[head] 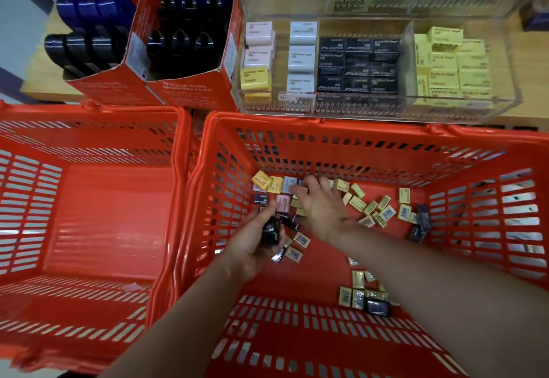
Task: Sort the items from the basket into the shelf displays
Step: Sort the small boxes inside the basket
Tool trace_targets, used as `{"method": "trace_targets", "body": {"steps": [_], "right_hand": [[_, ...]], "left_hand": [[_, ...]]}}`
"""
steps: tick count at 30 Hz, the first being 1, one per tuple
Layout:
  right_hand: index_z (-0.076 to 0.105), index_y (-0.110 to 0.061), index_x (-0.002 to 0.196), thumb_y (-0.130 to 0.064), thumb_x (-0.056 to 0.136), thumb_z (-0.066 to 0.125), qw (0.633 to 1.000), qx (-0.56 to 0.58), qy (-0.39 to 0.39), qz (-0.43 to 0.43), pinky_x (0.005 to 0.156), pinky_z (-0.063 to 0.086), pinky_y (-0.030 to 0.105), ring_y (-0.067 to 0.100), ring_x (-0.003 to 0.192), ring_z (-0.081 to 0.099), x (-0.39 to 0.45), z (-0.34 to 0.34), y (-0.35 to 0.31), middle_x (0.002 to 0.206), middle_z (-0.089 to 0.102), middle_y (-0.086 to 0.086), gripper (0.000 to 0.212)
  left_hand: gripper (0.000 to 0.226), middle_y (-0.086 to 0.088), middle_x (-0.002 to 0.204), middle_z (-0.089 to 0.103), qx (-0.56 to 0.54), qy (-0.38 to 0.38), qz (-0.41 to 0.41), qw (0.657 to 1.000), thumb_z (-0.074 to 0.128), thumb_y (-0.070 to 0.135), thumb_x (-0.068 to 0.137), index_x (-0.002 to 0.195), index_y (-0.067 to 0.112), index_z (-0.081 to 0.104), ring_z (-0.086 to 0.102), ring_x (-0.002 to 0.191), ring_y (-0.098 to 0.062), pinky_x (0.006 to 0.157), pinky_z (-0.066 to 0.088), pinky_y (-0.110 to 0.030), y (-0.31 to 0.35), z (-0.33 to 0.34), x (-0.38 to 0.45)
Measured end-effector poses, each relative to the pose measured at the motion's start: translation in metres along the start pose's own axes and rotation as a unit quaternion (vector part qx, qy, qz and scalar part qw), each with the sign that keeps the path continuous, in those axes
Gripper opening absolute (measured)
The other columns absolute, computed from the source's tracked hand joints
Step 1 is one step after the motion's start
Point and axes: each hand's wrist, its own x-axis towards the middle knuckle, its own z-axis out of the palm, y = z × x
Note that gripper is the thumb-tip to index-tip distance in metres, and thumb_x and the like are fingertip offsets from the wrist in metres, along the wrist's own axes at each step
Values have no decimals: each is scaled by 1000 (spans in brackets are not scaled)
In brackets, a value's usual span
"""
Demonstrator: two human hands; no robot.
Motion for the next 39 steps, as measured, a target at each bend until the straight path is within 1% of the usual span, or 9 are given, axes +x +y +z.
{"method": "trace_targets", "body": {"steps": [4, 9, 13, 17, 22, 30, 33, 36, 39], "right_hand": [[35, -14, 138, -36, 85, 70, 999, 30, 26, 35, 101, 37, 44, 36, 123, 41, 0, 3, -8, 135, 38, 15, 68], [46, -13, 134, -13, 87, 68, 991, 131, 3, 8, 84, 50, 34, 26, 97, 58, -18, -14, 3, 131, 36, 8, 52], [26, -23, 148, -20, 89, 67, 988, 141, -46, 44, 86, 50, 35, 28, 116, 54, -41, -18, 8, 141, 41, 8, 72], [22, -24, 148, -33, 88, 70, 988, 134, -31, 68, 83, 44, 33, 29, 124, 48, -37, -12, 5, 142, 44, 8, 77], [31, -20, 145, -38, 89, 67, 996, 72, -6, 58, 104, 37, 39, 27, 133, 38, -20, -2, 0, 144, 46, 5, 68], [37, -14, 141, -31, 89, 65, 993, 114, -8, 26, 95, 43, 36, 30, 124, 50, -13, 3, -13, 136, 51, 10, 62], [43, -16, 140, -30, 87, 70, 965, 254, 23, 63, 80, 49, 27, 23, 107, 61, -25, -9, -9, 121, 59, 5, 61], [51, -17, 135, -32, 84, 76, 887, 438, 49, 136, 62, 49, 15, 8, 74, 66, -47, -42, -5, 101, 66, -5, 58], [56, -12, 126, -15, 83, 78, 797, 589, 54, 124, 70, 61, 30, 13, 68, 72, -81, -97, -5, 112, 68, 0, 49]], "left_hand": [[40, -6, 94, 69, 3, 0, 0, 1000, 81, 25, 71, 107, 14, 67, 64, 70, -15, 57, 54, -23, -5, -3, -5], [18, -6, 86, 70, -3, 21, 1, 1000, 78, 21, 80, 94, 14, 68, 64, 65, -14, 55, 54, -22, -2, 0, -19], [30, -6, 68, 72, -23, 24, 4, 999, 82, 19, 66, 92, 10, 69, 67, 54, -15, 54, 54, -24, 4, 13, -46], [18, -7, 83, 69, -13, 17, 11, 1000, 79, 18, 81, 94, 11, 69, 65, 67, -16, 54, 55, -25, 8, 19, -48], [17, -8, 89, 65, 12, 24, 6, 1000, 76, 21, 85, 95, 11, 67, 60, 75, -16, 54, 55, -23, 9, 18, -34], [14, -4, 65, 71, 27, 45, 3, 999, 73, 21, 87, 92, 11, 65, 65, 50, -10, 50, 53, -20, 13, 14, -21], [10, -2, 64, 71, 28, 53, 4, 998, 72, 22, 89, 90, 12, 68, 66, 53, -10, 50, 54, -22, 17, 15, -24], [13, -2, 63, 72, 56, 47, 13, 997, 73, 22, 87, 93, 11, 68, 64, 69, -13, 52, 55, -24, 24, 28, -44], [20, -8, 75, 69, 85, 26, 40, 995, 75, 22, 87, 98, 10, 64, 62, 74, -17, 53, 57, -26, 31, 52, -78]]}}
